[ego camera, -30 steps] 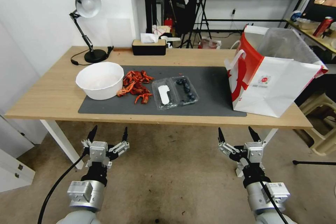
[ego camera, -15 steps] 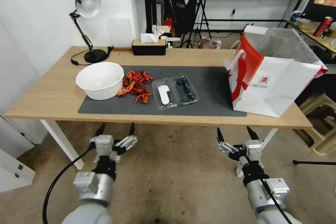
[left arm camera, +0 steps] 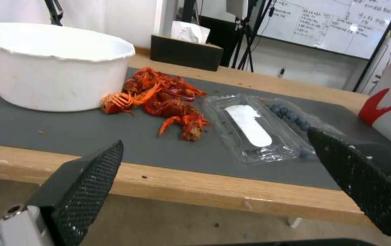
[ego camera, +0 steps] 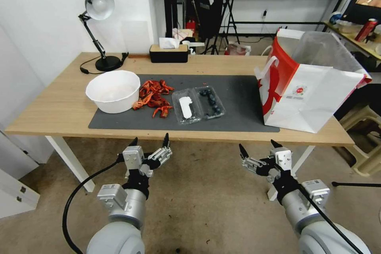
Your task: Close the takeout container lid, then place the container into the takeout bag.
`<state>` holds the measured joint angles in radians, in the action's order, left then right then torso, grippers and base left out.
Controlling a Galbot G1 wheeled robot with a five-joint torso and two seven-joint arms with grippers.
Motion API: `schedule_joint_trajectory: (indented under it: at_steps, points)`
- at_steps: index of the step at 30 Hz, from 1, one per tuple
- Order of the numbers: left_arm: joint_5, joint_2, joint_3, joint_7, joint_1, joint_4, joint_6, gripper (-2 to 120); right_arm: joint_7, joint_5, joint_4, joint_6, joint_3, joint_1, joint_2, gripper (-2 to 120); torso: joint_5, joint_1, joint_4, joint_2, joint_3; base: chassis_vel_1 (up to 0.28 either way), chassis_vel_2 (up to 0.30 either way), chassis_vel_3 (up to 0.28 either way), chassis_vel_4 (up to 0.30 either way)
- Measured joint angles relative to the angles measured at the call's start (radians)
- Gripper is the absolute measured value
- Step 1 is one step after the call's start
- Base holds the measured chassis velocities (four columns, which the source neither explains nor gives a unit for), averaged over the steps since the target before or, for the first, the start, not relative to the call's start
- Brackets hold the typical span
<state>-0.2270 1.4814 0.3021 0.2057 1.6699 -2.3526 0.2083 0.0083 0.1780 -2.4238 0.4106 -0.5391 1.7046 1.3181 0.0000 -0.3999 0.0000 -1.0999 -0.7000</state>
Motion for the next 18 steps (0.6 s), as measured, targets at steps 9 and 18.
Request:
schedule_joint_trajectory:
  at_steps: [9, 18]
  points:
    - [0.005, -0.022, 0.002, -0.005, -0.033, 0.050, -0.015, 100, -0.012, 0.006, 0.029, -0.056, -0.006, -0.018, 0.014, 100, 0.0000, 0.000, 0.0000, 0.000, 0.000, 0.000, 0.000, 0.000, 0.000]
    - [-0.007, -0.042, 0.004, -0.005, -0.053, 0.070, -0.013, 100, -0.014, 0.057, 0.077, -0.129, 0.002, -0.075, 0.014, 100, -0.0001, 0.000, -0.0005, 0.000, 0.000, 0.000, 0.000, 0.000, 0.000]
